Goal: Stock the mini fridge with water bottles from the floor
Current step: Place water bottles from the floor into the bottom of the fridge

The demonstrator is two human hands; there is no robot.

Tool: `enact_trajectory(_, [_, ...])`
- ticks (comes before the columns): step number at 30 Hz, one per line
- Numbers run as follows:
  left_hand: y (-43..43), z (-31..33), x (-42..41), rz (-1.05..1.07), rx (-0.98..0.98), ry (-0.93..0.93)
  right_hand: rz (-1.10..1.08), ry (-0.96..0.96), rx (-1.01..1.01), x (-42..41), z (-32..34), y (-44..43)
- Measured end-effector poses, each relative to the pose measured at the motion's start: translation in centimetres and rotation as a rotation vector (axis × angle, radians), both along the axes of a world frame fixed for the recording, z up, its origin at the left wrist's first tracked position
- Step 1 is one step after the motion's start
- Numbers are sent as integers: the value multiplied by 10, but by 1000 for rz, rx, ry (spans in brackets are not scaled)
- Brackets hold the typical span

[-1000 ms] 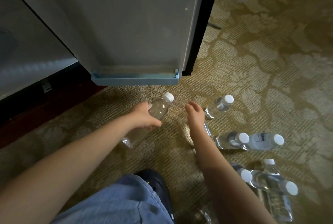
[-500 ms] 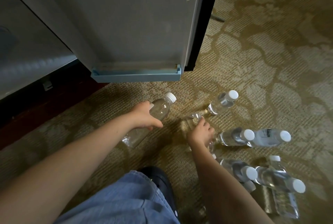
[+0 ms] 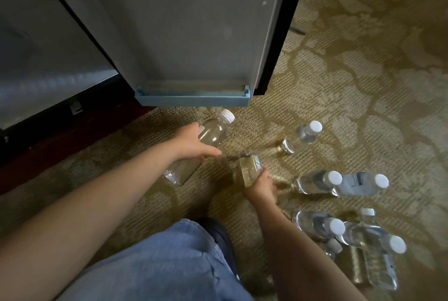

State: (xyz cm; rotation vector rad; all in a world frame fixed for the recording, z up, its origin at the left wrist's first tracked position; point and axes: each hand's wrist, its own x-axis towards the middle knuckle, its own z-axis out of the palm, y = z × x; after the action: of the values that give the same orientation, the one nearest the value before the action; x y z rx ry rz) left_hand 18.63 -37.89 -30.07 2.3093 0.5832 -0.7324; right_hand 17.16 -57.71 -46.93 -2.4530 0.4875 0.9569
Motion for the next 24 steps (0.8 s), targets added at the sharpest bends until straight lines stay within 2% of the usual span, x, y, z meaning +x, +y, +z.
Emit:
enact_trajectory(4, [13, 11, -15, 54, 25, -49, -178, -31, 211, 7, 25, 18])
enact_trajectory(7, [24, 20, -29, 125, 25, -85, -282, 96, 401, 18, 48, 26])
enact_trajectory(11, [39, 30, -48, 212, 41, -119, -173, 266, 593, 20, 76, 42])
enact_trajectory(14, [46, 39, -65, 262, 64, -154, -85, 291, 662, 16, 95, 67])
enact_trajectory(17, [53, 51, -86, 300, 68, -206, -21, 265, 702, 9, 126, 92])
enact_trajectory(20, [64, 67, -108, 372, 61, -298, 6, 263, 838, 3, 156, 113])
enact_trajectory(22, [74, 82, -123, 440, 27, -383, 85, 216, 878, -1, 180, 126])
enact_trajectory(24, [84, 97, -140, 515, -8, -475, 215, 114, 833, -6, 207, 140])
